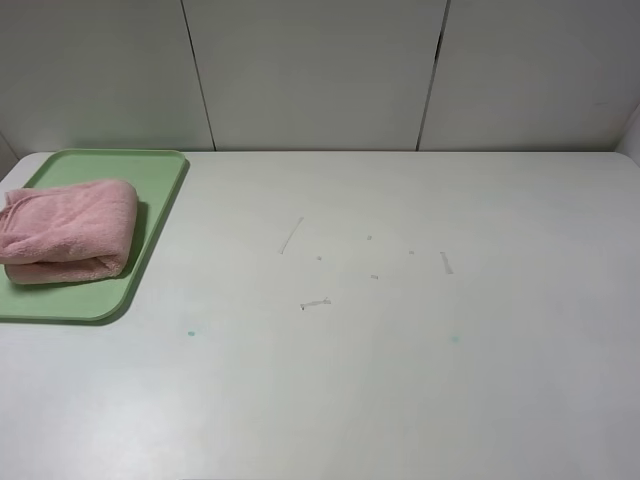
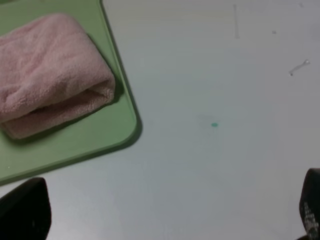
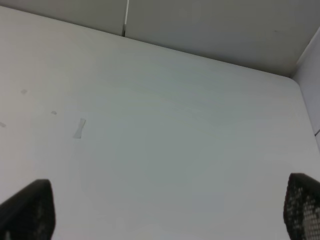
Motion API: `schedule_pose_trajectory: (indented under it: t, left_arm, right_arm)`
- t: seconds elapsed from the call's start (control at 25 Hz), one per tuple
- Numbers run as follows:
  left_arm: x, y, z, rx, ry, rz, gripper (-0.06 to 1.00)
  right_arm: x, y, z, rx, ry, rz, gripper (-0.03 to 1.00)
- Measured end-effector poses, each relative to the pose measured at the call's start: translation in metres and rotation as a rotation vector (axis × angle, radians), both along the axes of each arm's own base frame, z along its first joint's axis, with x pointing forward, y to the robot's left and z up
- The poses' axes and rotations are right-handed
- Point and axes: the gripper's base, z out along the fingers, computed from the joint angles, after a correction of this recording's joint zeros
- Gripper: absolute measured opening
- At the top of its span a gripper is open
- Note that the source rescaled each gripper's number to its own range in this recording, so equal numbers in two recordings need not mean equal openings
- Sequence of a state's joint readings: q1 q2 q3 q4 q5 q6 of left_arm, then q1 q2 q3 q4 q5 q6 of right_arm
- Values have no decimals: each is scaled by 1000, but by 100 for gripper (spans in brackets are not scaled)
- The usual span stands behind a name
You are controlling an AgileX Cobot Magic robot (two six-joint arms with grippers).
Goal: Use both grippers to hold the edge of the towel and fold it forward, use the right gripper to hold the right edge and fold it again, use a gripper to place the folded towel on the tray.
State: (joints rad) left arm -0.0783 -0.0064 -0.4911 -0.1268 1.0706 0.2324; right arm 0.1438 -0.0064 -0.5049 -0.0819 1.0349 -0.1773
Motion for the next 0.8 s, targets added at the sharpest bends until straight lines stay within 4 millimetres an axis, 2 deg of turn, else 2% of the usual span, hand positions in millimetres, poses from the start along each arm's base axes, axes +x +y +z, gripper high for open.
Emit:
schedule_pose_trajectory:
  t: [0.8]
  left_arm:
    - [0,0,0,3,-2,-3,100]
  right_arm:
    - [0,0,0,0,0,0,100]
